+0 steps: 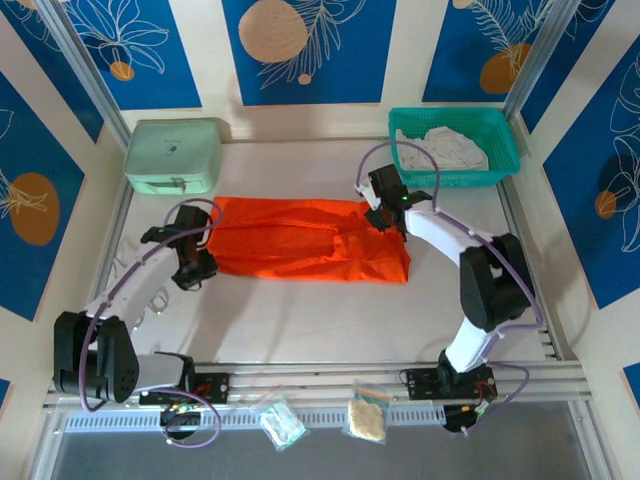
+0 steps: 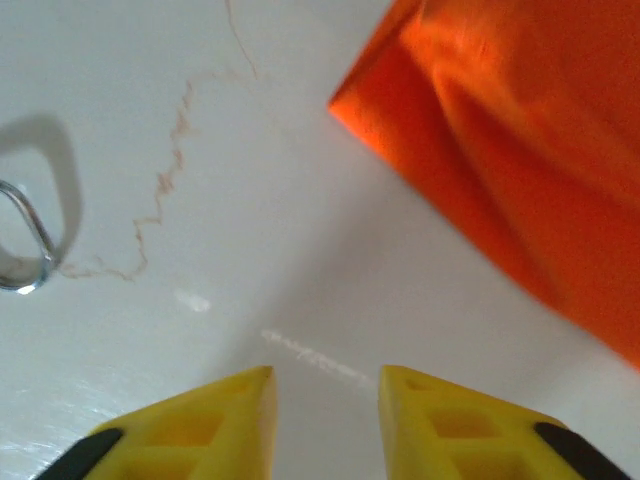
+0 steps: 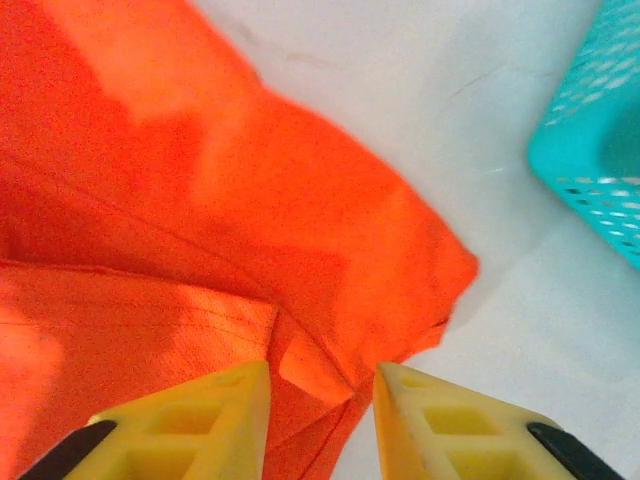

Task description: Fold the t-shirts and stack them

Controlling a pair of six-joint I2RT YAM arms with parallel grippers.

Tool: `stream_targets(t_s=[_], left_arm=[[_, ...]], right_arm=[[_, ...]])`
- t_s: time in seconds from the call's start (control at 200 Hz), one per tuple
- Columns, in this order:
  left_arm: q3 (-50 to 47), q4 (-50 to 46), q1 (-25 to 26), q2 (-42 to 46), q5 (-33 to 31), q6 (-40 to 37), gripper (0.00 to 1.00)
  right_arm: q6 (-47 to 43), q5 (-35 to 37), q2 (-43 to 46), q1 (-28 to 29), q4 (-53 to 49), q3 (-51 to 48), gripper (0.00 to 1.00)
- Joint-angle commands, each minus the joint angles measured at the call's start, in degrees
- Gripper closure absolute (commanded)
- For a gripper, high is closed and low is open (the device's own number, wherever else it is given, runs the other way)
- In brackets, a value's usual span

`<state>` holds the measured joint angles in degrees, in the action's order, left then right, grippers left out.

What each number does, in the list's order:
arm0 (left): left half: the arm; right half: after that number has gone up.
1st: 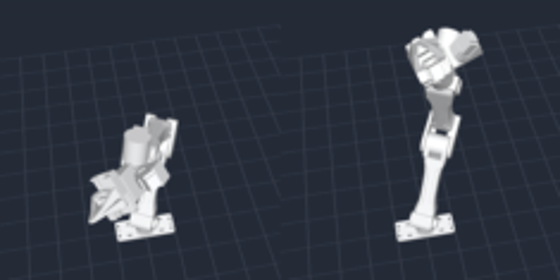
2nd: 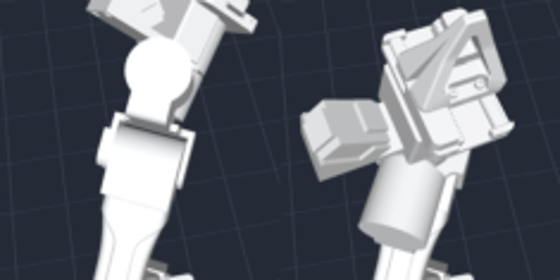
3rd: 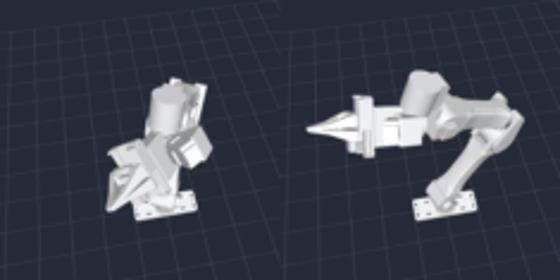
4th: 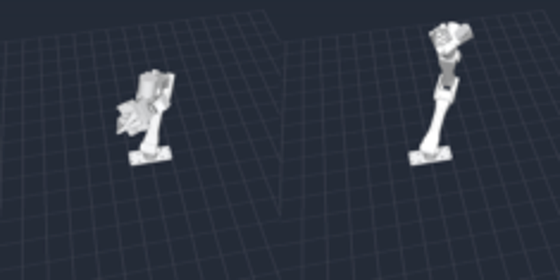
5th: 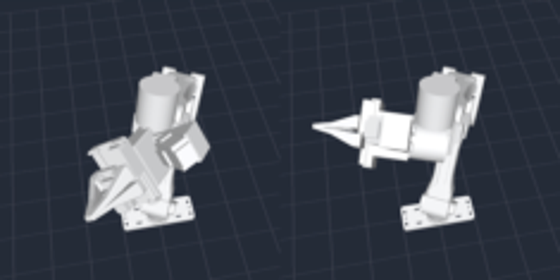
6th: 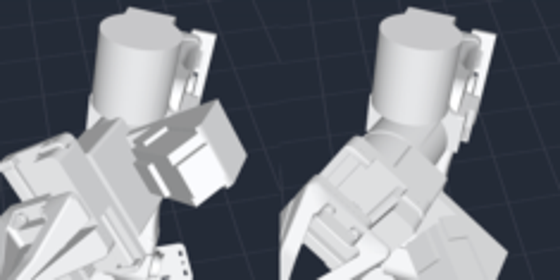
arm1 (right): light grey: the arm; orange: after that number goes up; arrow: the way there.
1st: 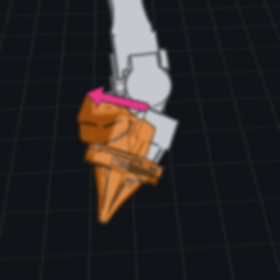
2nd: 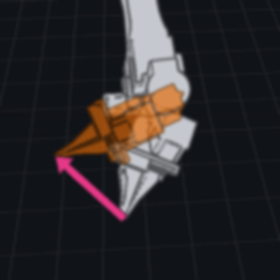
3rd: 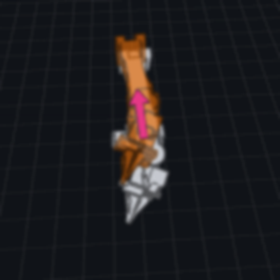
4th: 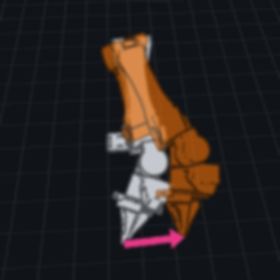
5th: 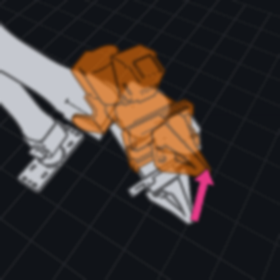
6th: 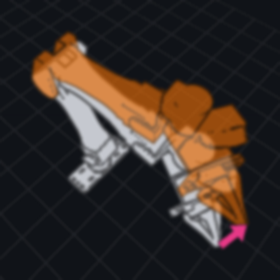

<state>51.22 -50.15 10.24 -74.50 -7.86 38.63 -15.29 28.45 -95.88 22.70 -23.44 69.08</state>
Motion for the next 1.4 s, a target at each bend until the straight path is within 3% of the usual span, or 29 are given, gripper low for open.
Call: stream_targets(t_s=[0.0,0.335,0.665,0.866,1.026,1.126,1.221,1.276,1.396], left_arm=[[-0.8,2.8,0.7,-1.9,4.2,0.1,0.69],[8.2,7.4,0.7,-14.7,1.1,-2.1,0.69],[17.6,9.5,0.4,-29.9,-3.3,-5.1,0.73],[22.1,8.0,0.2,-33.0,-5.6,-5.0,0.74],[21.6,7.5,0.1,-33.5,-6.4,-4.4,0.72],[21.6,6.3,0.1,-33.6,-5.5,-4.5,0.63],[21.7,6.3,0.8,-29.7,-4.5,-4.6,0.39],[23.2,5.6,1.3,-27.3,-4.6,-5.1,0.27],[30.6,2.8,1.3,-26.6,-5.0,-7.0,0.24]], right_arm=[[9.6,-1.3,6.8,0.2,-3.0,-1.1,0.69],[25.5,-8.7,18.6,0.5,-17.0,-5.2,0.85],[32.4,-11.8,35.3,-0.2,-22.4,-10.8,0.88],[36.4,-11.7,42.9,-0.6,-26.2,-11.5,0.90],[39.6,-16.6,45.8,-0.8,-24.9,-14.3,0.91],[41.5,-21.8,44.2,-1.0,-23.3,-16.0,1.00],[42.9,-28.3,39.9,-0.8,-21.5,-16.5,1.00],[45.4,-28.4,36.5,-0.4,-21.1,-16.5,1.00],[52.1,-24.5,29.9,-0.1,-20.0,-16.8,1.00]])
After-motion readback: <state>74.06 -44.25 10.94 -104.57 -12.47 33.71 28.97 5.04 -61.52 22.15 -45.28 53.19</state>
